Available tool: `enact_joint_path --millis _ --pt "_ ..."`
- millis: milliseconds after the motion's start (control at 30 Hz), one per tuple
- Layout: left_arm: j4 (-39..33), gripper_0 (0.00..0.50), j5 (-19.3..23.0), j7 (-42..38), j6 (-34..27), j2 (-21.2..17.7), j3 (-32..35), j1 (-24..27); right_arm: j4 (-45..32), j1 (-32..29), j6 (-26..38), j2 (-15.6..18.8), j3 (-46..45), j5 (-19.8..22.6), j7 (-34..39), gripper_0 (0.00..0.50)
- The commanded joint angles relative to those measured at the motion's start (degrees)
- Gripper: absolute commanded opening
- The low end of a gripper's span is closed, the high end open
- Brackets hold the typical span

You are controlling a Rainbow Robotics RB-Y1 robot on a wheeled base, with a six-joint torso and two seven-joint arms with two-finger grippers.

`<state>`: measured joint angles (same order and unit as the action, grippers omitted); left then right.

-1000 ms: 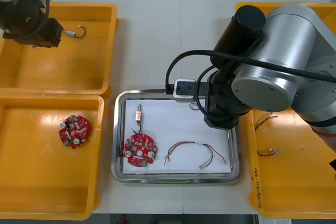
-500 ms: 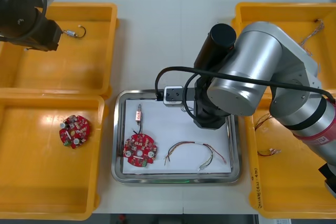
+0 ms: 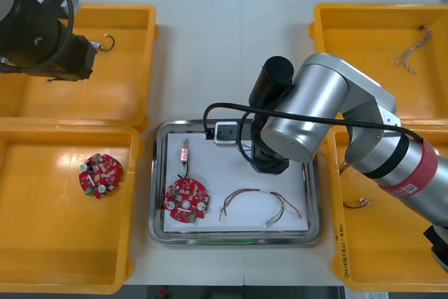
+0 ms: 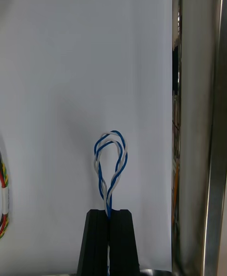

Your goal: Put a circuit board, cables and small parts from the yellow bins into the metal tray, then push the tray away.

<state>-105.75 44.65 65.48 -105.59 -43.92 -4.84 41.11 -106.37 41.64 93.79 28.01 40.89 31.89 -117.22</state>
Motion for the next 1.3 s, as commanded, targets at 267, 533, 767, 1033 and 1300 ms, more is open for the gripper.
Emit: enact_joint_path --millis 267,533,767,1033,1300 --pt "-6.5 0.0 0.5 -5.7 -2.7 1.5 1.5 -1.9 0.6 0.4 -2.1 -1.7 1.6 -2.5 -0.1 0.102" --pt "-6.8 0.0 0.9 -6.7 -2.7 1.8 1.5 -1.9 0.7 -0.4 -2.4 -1.8 1.6 -3.0 1.1 0.5" --pt "-6.8 0.0 1.0 -7.0 -2.6 1.6 1.5 -1.9 -0.1 -0.4 -1.9 -1.8 1.6 -4.1 2.3 0.5" --pt "-6.8 0.0 1.0 -7.1 -2.6 1.6 1.5 -1.9 -5.1 -0.4 7.3 -2.6 -3.0 -4.8 6.3 0.5" --pt "-7.1 0.0 1.0 -7.5 -2.6 1.6 1.5 -1.9 -9.8 1.9 16.2 -4.5 -9.3 -3.6 14.7 0.5"
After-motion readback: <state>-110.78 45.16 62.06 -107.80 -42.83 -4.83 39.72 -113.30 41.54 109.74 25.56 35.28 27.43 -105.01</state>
